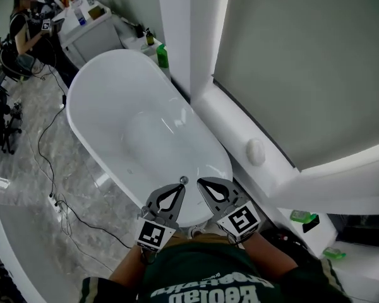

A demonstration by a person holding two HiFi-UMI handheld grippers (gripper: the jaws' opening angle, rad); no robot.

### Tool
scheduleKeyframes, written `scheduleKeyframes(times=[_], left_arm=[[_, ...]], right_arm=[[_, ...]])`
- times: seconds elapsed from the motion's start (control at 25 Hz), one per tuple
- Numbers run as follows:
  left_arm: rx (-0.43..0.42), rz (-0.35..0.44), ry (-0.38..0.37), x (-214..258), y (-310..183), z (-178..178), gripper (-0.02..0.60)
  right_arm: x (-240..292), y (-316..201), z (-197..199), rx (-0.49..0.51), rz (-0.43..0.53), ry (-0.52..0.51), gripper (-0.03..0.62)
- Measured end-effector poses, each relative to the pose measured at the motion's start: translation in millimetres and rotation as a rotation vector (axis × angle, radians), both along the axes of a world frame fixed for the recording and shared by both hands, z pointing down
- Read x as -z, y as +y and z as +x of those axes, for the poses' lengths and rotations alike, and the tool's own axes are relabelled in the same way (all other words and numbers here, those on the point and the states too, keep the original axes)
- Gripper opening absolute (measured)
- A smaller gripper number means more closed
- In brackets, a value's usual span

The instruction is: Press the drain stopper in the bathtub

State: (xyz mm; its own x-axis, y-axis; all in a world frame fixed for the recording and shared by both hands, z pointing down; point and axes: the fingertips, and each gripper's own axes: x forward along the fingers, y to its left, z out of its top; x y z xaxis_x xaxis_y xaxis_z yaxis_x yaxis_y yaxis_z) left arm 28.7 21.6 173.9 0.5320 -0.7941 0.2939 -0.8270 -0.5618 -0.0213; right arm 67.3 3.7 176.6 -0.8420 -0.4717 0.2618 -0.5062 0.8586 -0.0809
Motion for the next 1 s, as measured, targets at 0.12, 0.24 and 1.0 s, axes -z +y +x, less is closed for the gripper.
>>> scheduleKeyframes(times=[0.12,0.24,1.0], left_arm=[[-0.023,0.047,-0.035,23,-1,8,0.008],[-0.034,0.090,-0.005,41,0,19,0.008],[0.004,0.167,-0.048,75,8,16,0.009]], right_arm=[[26,8,3,0.025,0.029,-0.039,0.015],[46,17,6,0.053,0.051,-0.061,0.015],[84,23,11,0.077,0.082,-0.142,0.014]])
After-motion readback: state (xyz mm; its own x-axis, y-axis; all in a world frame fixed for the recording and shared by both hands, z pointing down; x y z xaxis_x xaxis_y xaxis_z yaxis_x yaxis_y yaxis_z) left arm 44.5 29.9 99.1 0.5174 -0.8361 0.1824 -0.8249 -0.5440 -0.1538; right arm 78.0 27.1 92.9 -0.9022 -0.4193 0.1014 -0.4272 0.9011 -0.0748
